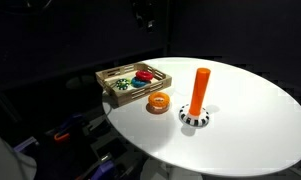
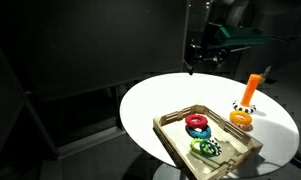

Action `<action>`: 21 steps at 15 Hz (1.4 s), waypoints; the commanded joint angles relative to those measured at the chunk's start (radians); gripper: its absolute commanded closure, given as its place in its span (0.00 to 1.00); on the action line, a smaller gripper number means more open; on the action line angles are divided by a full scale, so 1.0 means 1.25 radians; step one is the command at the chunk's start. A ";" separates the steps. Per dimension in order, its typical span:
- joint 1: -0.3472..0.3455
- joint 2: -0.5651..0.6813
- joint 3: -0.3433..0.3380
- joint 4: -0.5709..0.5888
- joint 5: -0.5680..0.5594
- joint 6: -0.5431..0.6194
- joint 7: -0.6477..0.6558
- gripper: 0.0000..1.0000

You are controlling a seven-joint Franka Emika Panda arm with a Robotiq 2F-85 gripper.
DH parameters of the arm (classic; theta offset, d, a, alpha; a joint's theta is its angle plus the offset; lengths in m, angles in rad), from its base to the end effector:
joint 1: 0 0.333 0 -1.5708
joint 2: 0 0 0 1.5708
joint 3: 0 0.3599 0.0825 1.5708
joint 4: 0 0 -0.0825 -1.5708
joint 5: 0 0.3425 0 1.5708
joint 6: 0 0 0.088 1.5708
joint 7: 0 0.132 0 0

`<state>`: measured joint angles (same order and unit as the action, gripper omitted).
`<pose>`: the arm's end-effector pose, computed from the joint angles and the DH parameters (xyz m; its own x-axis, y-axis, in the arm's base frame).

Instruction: Put the red ring on top of the orange ring

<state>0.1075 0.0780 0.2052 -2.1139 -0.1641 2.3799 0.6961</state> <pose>0.5234 0.1624 0.4410 0.9384 -0.2703 0.2152 -0.2710 -0.9622 -0.0270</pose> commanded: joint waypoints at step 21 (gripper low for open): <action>0.070 0.198 -0.110 0.021 -0.003 0.016 0.035 0.00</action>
<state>0.1671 0.2891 0.1023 -2.1083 -0.1550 2.3790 0.7100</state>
